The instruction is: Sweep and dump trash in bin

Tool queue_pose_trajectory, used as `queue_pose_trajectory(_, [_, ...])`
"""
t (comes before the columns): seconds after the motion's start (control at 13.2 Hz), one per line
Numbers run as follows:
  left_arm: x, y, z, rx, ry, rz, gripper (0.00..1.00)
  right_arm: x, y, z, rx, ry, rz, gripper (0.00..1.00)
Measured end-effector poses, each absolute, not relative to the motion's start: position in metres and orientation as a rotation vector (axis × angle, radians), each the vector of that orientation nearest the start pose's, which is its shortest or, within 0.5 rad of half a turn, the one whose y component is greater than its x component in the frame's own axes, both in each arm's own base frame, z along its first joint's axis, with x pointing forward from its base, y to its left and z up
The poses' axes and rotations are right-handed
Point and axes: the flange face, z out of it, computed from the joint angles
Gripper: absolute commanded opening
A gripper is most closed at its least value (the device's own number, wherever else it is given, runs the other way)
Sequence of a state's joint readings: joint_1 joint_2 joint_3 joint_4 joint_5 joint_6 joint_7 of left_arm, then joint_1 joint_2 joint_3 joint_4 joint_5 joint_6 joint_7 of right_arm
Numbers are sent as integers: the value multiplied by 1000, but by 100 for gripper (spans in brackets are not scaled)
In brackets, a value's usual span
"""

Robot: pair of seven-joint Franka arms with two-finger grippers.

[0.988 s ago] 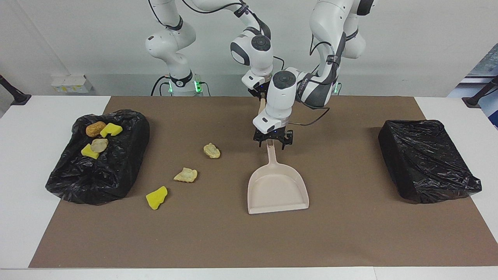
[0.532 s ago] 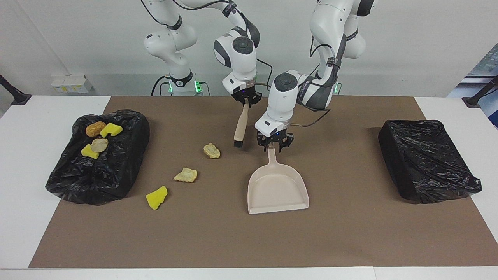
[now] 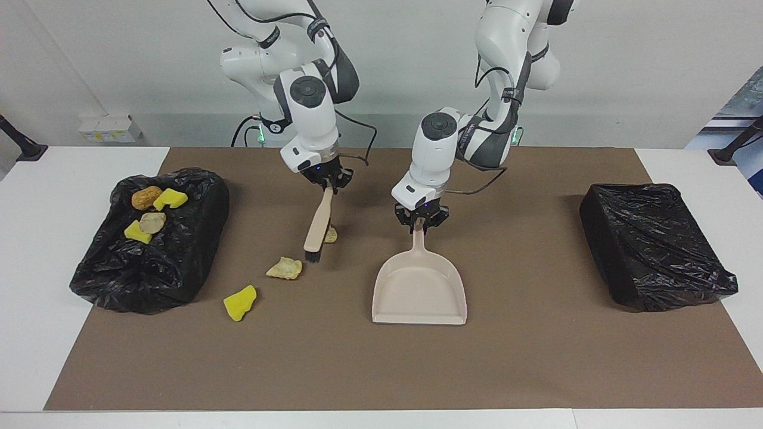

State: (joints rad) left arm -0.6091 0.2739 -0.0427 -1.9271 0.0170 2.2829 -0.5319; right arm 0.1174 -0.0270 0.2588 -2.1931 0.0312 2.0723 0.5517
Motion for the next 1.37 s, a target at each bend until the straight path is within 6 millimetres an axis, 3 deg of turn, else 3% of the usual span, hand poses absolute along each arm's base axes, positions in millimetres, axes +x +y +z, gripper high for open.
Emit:
queue_pose_trajectory(0.38, [505, -348, 373, -3107, 506, -57, 0, 558, 93, 399, -3384, 17, 146, 0])
queue_pose_trajectory(0.53, [503, -333, 382, -3041, 707, 23, 0, 581, 57, 390, -3497, -98, 143, 0])
queue_pose_trajectory(0.68, [505, -317, 387, -2969, 925, 88, 0, 597, 39, 369, -3584, -184, 163, 0])
queue_pose_trajectory(0.84, [507, -310, 388, -2905, 1071, 104, 0, 604, 28, 345, -3629, -256, 205, 0])
queue_pose_trajectory(0.99, [505, -307, 387, -2814, 1249, 133, 0, 603, 31, 327, -3607, -347, 276, 0])
queue_pose_trajectory(1.37, [492, -293, 382, -2534, 1586, 222, 0, 568, 73, 315, -3468, -370, 388, 0])
